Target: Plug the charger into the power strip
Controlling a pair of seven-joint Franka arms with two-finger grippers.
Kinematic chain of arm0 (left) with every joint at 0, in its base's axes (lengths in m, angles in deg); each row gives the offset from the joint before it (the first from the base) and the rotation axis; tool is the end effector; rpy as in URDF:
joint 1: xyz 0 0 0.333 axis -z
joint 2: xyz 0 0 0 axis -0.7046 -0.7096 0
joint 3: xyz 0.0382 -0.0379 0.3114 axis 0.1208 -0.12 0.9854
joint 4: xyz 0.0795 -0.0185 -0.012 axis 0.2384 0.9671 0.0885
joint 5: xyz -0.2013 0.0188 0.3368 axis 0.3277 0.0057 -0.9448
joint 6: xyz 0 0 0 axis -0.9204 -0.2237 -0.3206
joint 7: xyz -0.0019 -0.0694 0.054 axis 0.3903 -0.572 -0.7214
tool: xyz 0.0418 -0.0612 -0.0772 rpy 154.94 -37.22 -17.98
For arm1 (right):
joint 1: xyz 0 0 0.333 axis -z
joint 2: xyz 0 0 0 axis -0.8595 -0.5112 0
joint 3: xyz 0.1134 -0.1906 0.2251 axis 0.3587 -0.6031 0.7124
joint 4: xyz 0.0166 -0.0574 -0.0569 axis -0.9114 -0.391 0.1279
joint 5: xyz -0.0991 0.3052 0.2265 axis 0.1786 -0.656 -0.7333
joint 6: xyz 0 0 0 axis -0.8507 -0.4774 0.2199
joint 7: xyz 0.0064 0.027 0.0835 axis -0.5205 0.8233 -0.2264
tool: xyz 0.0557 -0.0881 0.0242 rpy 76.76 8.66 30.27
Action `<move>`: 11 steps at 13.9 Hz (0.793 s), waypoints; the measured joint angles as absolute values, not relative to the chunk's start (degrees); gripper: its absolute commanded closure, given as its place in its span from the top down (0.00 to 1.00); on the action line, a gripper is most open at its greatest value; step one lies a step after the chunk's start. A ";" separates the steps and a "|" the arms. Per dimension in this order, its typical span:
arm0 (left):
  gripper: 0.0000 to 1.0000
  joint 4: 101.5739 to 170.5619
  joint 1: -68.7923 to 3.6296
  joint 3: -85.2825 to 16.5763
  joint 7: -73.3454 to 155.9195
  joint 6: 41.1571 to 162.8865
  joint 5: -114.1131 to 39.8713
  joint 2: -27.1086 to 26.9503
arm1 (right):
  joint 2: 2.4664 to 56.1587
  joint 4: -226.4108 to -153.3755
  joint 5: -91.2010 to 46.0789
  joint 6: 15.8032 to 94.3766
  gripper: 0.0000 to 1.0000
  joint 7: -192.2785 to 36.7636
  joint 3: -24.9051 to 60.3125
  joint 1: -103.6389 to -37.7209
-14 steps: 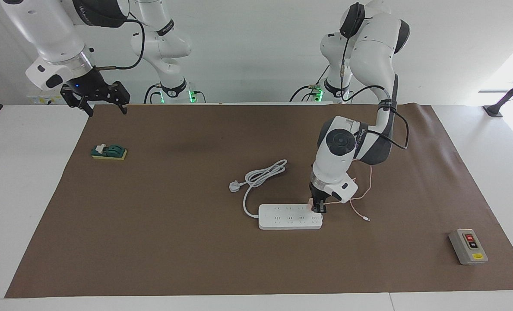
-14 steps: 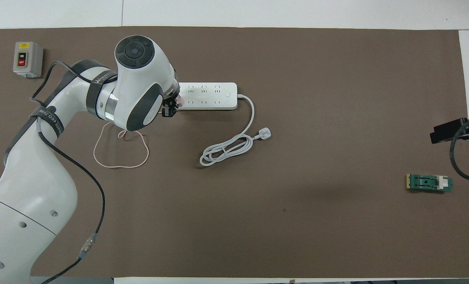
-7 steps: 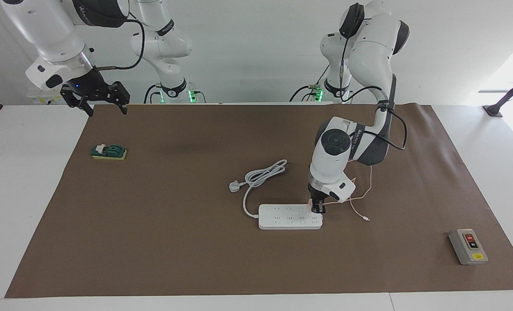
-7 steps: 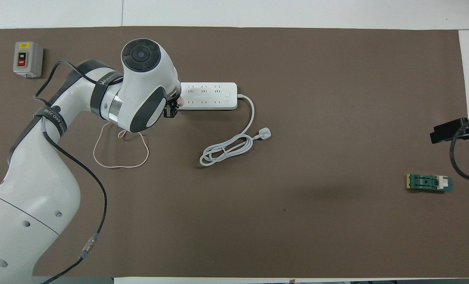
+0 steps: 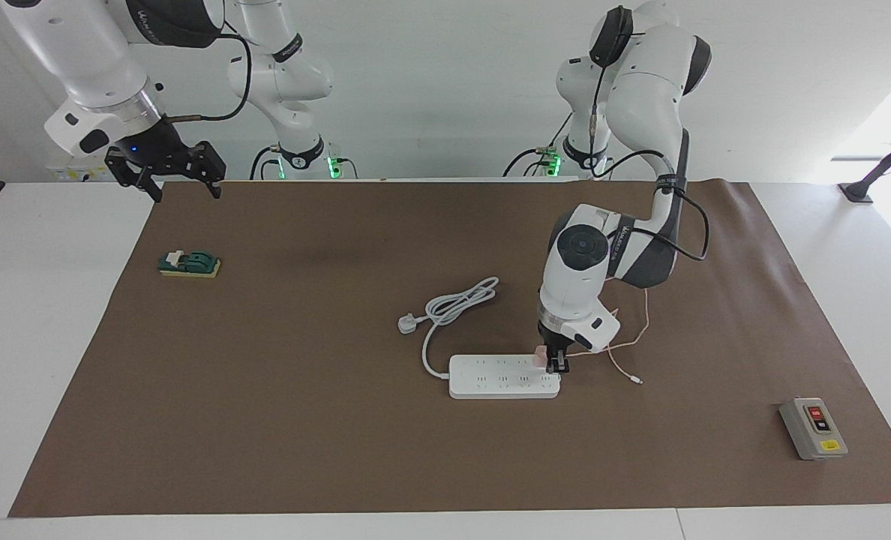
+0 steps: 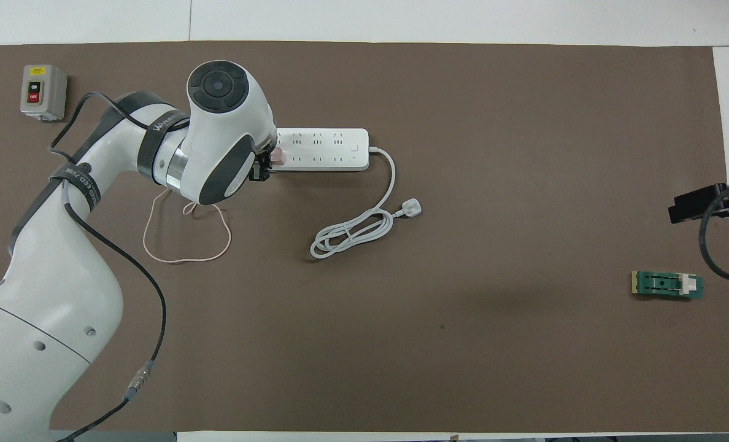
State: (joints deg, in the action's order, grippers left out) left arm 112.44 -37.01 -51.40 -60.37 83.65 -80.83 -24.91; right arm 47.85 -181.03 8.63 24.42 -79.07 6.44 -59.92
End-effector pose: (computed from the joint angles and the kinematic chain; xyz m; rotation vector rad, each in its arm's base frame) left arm 0.6525 -0.2795 0.3354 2.3314 2.0896 0.1452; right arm 0.5279 -0.0336 0.6127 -3.1365 -0.0925 0.1312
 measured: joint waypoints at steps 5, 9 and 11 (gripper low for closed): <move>1.00 111.73 -39.46 -51.30 -59.82 82.59 -81.05 -21.52 | 47.85 -181.03 8.63 24.42 1.00 -79.07 6.44 -59.92; 1.00 111.53 -41.77 -51.51 -53.16 79.49 -81.10 -17.54 | 47.85 -181.03 8.63 24.42 1.00 -79.07 6.44 -59.92; 1.00 111.43 -43.64 -51.56 -44.07 76.98 -81.09 -15.29 | 47.85 -181.03 8.63 24.42 1.00 -79.07 6.44 -59.92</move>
State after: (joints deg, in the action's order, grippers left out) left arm 111.43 -43.64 -51.56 -44.07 76.98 -81.09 -15.29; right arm 47.85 -181.03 8.63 24.42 -79.07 6.44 -59.92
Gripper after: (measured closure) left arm 0.000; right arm 0.000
